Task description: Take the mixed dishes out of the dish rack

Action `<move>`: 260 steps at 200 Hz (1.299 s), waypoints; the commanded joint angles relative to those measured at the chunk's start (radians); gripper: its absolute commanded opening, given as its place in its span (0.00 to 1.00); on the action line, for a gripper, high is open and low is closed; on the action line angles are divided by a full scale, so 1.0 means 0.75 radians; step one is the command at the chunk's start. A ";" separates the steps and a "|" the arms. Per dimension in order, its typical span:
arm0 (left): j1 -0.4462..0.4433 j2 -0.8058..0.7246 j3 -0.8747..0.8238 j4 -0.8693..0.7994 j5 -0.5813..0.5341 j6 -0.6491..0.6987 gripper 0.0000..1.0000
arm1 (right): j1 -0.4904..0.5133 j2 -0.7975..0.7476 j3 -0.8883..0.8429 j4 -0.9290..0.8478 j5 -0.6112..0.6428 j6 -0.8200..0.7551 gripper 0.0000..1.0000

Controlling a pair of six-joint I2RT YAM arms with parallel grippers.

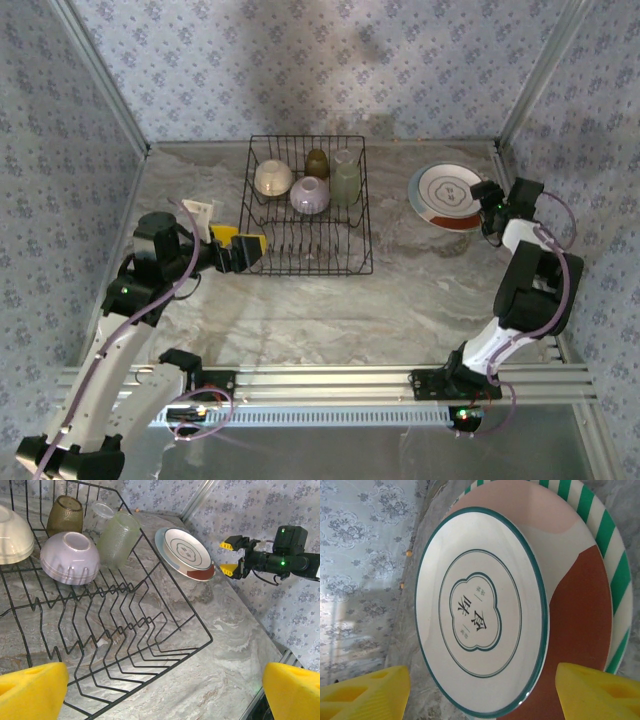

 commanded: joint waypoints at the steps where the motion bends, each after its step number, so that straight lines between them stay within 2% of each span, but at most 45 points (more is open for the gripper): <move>1: 0.009 -0.010 -0.008 0.007 0.032 0.005 0.99 | 0.074 -0.109 0.044 -0.144 0.136 -0.147 0.82; 41: 0.009 -0.007 -0.009 0.005 0.032 0.004 0.99 | 0.180 -0.217 0.051 -0.194 0.205 -0.250 0.90; 81: 0.009 0.007 -0.009 0.003 0.030 0.004 0.99 | 0.381 -0.289 0.119 -0.294 0.320 -0.438 1.00; 126: 0.008 0.029 -0.007 -0.001 0.030 0.000 0.99 | 0.634 -0.266 0.289 -0.431 0.412 -0.633 1.00; 198: 0.009 0.079 0.008 -0.032 0.003 0.013 0.99 | 0.979 -0.035 0.621 -0.604 0.379 -0.897 1.00; 260: 0.009 0.099 0.009 -0.044 -0.009 0.021 0.99 | 1.121 0.236 0.891 -0.743 0.488 -1.002 0.95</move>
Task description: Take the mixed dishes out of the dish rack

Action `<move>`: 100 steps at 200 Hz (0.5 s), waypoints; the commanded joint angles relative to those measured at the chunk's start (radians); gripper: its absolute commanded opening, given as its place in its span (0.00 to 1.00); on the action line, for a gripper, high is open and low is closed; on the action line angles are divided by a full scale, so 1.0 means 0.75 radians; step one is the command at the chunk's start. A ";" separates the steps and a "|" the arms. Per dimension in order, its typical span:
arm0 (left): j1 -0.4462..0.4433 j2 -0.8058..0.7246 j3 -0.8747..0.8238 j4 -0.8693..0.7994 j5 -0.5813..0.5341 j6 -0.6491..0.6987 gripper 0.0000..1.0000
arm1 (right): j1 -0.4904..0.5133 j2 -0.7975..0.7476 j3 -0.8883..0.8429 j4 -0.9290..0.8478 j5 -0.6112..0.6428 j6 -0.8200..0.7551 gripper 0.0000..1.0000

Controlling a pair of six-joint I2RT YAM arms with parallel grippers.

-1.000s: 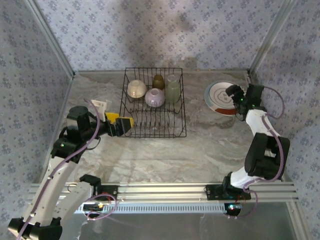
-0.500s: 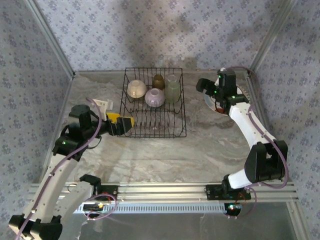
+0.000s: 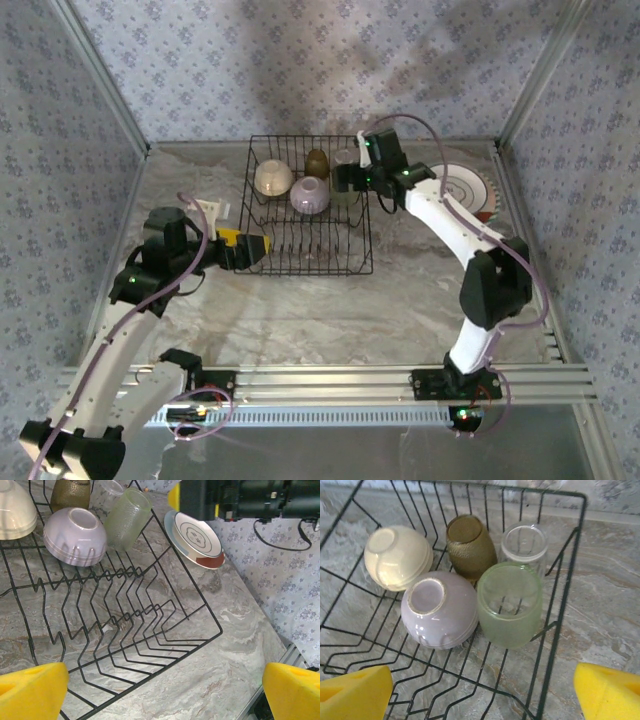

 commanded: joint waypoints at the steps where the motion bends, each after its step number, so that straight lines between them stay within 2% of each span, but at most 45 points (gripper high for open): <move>1: 0.009 0.010 0.010 -0.014 -0.003 0.020 0.99 | 0.025 0.082 0.121 -0.112 0.070 -0.077 0.95; 100: 0.010 0.014 0.006 -0.011 0.000 0.016 0.99 | 0.011 0.373 0.393 -0.251 0.087 -0.100 0.93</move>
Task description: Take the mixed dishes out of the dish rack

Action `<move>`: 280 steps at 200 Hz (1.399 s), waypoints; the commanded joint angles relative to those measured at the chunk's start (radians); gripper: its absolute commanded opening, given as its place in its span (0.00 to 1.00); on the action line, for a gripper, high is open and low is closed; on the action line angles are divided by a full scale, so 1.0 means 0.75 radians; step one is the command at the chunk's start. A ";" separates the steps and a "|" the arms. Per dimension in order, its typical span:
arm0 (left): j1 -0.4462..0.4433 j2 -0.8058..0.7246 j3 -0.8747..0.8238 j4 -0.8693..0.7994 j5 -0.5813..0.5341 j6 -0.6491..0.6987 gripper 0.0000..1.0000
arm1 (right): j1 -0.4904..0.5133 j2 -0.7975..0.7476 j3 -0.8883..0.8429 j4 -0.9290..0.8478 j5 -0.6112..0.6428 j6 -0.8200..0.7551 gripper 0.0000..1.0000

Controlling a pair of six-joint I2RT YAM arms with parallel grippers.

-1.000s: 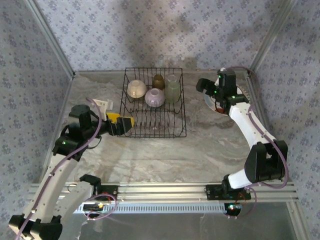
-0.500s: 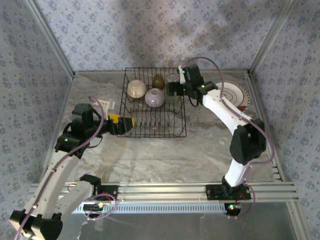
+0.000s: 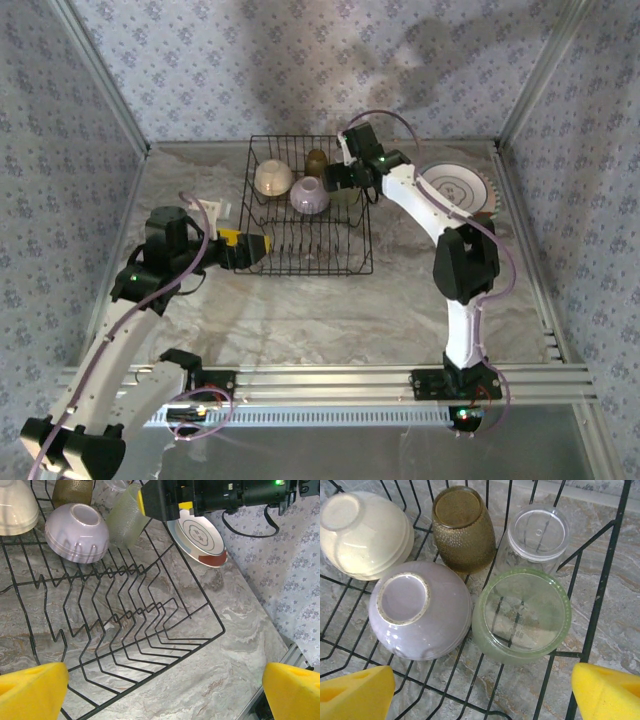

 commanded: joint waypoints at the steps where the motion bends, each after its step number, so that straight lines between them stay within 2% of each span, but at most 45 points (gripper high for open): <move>1: 0.010 -0.002 0.007 -0.007 0.003 0.016 0.99 | -0.015 0.052 0.067 -0.074 0.023 -0.024 0.93; 126: 0.007 -0.005 -0.033 0.103 0.068 -0.094 0.99 | -0.056 0.201 0.152 -0.010 0.018 -0.009 0.87; 220: -0.051 0.027 -0.125 0.366 0.069 -0.295 0.99 | -0.079 0.230 0.162 0.057 -0.020 0.007 0.75; 280: -0.060 0.050 -0.140 0.385 0.033 -0.344 0.99 | -0.082 0.130 0.061 0.149 -0.020 0.028 0.63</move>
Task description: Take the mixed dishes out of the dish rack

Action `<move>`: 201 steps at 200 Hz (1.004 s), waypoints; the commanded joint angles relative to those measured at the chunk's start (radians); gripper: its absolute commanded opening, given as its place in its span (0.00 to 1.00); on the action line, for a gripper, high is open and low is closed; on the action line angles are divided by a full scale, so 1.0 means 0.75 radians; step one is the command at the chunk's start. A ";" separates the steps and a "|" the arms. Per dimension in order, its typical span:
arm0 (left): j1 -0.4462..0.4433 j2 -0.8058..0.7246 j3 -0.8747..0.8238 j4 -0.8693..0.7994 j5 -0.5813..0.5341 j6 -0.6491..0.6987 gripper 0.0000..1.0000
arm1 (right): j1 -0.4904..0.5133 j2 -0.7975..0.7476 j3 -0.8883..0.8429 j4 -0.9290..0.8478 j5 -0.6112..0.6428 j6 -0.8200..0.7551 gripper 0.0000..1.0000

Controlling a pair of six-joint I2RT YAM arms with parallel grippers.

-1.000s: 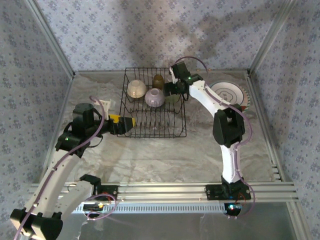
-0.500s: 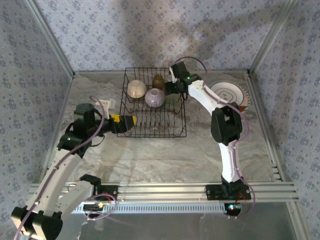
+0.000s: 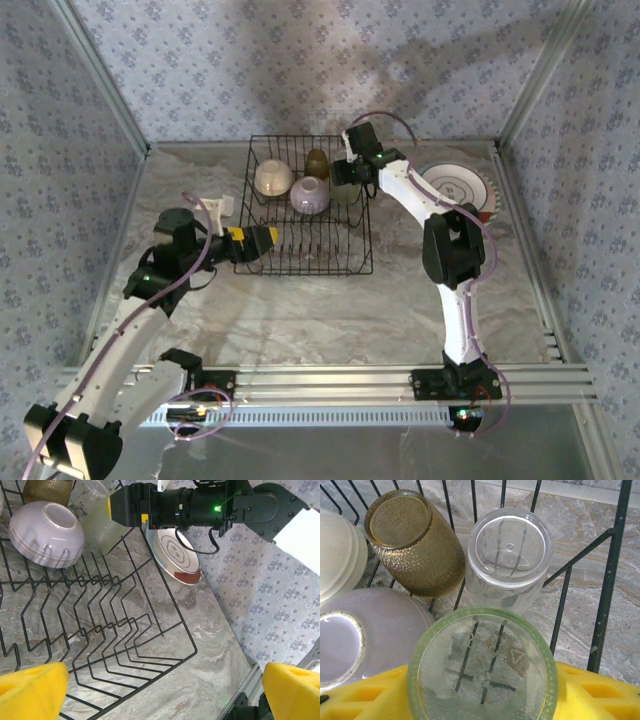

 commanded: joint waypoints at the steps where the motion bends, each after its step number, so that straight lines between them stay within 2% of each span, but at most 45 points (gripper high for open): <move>1: -0.012 0.022 -0.007 0.053 -0.006 -0.032 0.99 | -0.007 -0.069 -0.040 0.038 -0.008 0.020 0.63; 121: -0.049 0.128 0.041 0.034 -0.084 -0.049 0.99 | -0.049 -0.450 -0.259 0.125 -0.094 0.102 0.58; 172: -0.077 0.178 0.075 0.033 -0.109 -0.055 0.97 | -0.134 -0.753 -0.584 0.258 -0.245 0.247 0.57; 201: -0.113 0.213 0.099 0.058 -0.133 -0.055 0.92 | -0.295 -0.944 -0.876 0.458 -0.498 0.497 0.56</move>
